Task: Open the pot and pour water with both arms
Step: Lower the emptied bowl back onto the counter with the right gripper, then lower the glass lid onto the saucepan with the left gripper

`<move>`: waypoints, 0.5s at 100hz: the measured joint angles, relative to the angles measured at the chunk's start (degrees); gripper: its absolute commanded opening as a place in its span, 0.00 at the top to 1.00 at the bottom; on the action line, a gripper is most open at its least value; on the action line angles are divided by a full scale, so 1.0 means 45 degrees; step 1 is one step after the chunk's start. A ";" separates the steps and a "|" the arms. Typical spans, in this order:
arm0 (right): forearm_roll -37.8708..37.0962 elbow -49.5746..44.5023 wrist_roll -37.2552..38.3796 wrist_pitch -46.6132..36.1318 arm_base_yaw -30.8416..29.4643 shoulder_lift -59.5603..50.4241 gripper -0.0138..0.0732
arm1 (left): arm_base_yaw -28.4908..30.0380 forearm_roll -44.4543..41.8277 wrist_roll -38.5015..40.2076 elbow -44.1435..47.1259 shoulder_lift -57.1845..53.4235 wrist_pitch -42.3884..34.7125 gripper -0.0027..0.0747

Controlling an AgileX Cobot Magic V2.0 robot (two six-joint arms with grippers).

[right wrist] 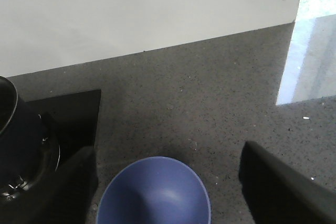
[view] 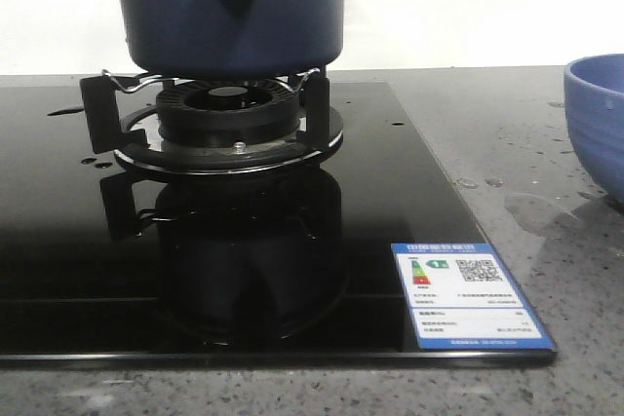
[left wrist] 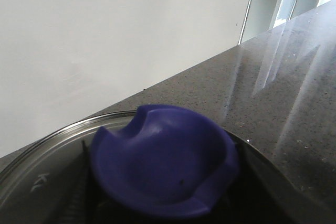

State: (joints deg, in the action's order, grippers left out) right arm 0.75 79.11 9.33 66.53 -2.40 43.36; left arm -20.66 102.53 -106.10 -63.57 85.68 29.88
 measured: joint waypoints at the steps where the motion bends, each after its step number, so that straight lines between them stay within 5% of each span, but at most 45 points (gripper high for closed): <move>1: 0.0000 0.0000 0.0000 0.0033 0.0000 0.0000 0.25 | 0.0000 0.0001 0.0000 0.0000 0.0000 0.0033 0.58; 22: 0.0023 0.0000 0.0000 0.0074 0.0000 0.0000 0.25 | 0.0000 0.0022 -0.0046 0.0000 0.0111 0.0159 0.27; 42: 0.0023 0.0000 0.0000 0.0074 0.0000 0.0000 0.25 | 0.0221 -0.0024 0.0623 0.0000 -0.0479 0.0274 0.30; 50: 0.0023 -0.0211 -0.0105 0.0074 0.0000 -0.0111 0.29 | 0.0548 -0.0055 0.1350 0.0000 -0.1296 0.0453 0.39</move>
State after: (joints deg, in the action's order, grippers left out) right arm 0.86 78.16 8.86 66.86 -2.40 42.86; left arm -18.19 102.29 -100.03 -63.57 79.85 31.92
